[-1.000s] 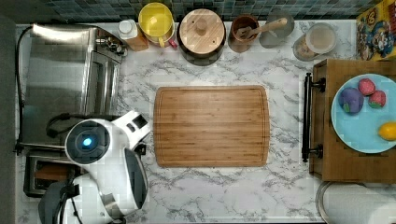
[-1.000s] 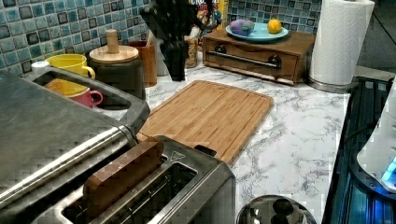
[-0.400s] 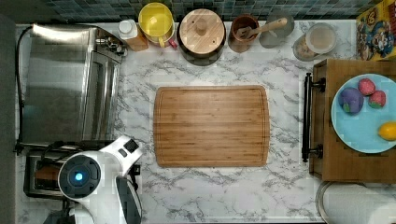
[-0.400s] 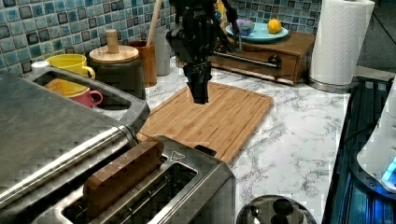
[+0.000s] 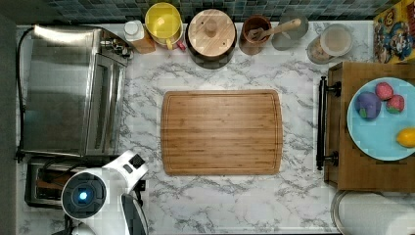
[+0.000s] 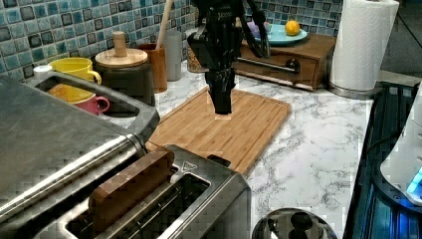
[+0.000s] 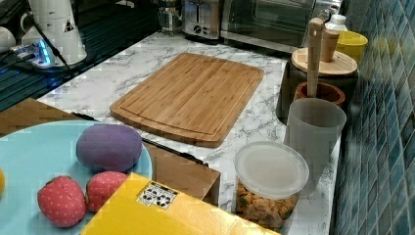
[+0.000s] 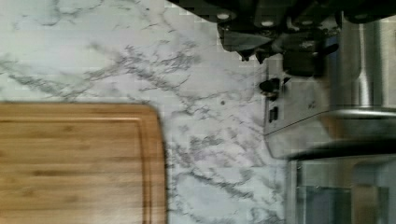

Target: Turn on the toaster.

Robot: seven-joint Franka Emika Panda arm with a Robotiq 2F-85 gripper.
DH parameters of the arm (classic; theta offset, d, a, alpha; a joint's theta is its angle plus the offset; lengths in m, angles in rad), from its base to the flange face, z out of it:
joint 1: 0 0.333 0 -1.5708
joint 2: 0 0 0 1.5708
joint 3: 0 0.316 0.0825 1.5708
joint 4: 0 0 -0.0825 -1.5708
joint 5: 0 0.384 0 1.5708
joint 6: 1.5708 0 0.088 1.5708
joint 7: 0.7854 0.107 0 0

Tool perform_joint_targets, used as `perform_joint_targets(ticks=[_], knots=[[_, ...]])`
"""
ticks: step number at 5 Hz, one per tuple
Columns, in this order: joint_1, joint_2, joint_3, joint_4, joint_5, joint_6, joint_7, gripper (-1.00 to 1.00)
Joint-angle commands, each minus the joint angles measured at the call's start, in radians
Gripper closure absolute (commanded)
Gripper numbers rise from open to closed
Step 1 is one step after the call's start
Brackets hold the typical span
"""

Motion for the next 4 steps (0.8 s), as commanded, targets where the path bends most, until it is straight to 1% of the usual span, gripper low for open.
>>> perform_joint_targets(ticks=[1,2,3,4], knots=[[0.088,-0.061,0.037,-0.012,0.168,0.088,0.012,1.00],[0.083,-0.039,0.044,-0.002,0.147,0.102,0.042,1.00],[0.073,0.032,0.065,0.042,0.062,0.077,0.120,1.00],[0.044,0.055,0.080,0.044,0.035,0.094,0.150,1.00]])
